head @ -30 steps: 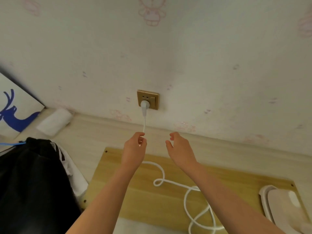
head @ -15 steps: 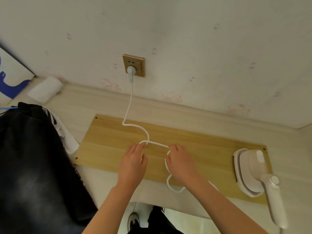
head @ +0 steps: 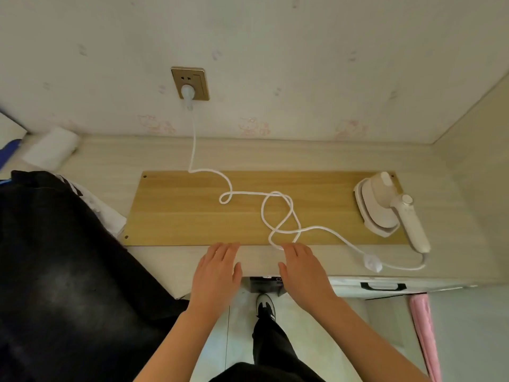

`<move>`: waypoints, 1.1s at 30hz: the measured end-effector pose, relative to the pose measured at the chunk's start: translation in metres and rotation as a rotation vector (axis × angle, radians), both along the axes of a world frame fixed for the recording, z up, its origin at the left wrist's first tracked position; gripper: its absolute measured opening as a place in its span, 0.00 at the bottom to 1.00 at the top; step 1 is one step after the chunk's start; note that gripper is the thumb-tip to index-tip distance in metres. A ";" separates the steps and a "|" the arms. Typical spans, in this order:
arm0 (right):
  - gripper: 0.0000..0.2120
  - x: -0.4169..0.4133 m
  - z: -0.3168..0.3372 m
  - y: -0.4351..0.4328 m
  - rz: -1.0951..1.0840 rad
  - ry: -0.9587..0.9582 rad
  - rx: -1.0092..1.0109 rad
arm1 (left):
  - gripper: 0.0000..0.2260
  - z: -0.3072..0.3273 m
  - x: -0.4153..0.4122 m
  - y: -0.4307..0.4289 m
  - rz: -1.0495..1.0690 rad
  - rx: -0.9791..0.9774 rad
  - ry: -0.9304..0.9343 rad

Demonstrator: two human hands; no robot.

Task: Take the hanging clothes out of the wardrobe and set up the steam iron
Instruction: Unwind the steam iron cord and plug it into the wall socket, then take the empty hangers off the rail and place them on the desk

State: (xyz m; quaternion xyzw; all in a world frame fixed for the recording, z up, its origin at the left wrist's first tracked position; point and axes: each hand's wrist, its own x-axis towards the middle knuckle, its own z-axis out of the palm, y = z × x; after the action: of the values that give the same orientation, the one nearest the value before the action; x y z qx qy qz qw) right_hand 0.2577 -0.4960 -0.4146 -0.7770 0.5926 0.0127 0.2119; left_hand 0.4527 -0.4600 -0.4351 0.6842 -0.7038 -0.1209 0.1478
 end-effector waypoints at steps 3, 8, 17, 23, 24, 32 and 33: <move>0.25 0.000 -0.001 0.050 -0.019 0.027 0.044 | 0.20 -0.005 0.001 0.039 -0.086 -0.002 -0.069; 0.27 -0.007 -0.003 0.128 -0.110 0.060 0.012 | 0.23 -0.008 -0.008 0.094 -0.218 -0.006 -0.115; 0.27 -0.038 0.016 0.232 -0.312 0.028 -0.026 | 0.21 0.004 -0.056 0.148 -0.454 0.028 -0.076; 0.28 -0.068 0.013 0.296 -0.465 0.054 0.010 | 0.20 0.007 -0.098 0.187 -0.613 0.039 -0.041; 0.28 -0.074 0.013 0.307 -0.487 0.055 0.006 | 0.19 0.007 -0.107 0.194 -0.633 0.037 -0.033; 0.26 -0.142 0.020 0.415 -0.649 0.054 -0.042 | 0.17 0.012 -0.195 0.268 -0.830 -0.055 0.026; 0.26 -0.153 0.020 0.431 -0.670 0.053 -0.054 | 0.19 0.013 -0.208 0.281 -0.844 -0.056 0.033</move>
State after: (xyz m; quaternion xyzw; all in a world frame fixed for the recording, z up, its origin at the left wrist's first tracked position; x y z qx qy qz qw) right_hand 0.1050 -0.0651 -0.3944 -0.5439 0.8204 -0.0534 0.1681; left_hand 0.2452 -0.1788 -0.4226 0.3296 -0.9229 -0.1627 0.1149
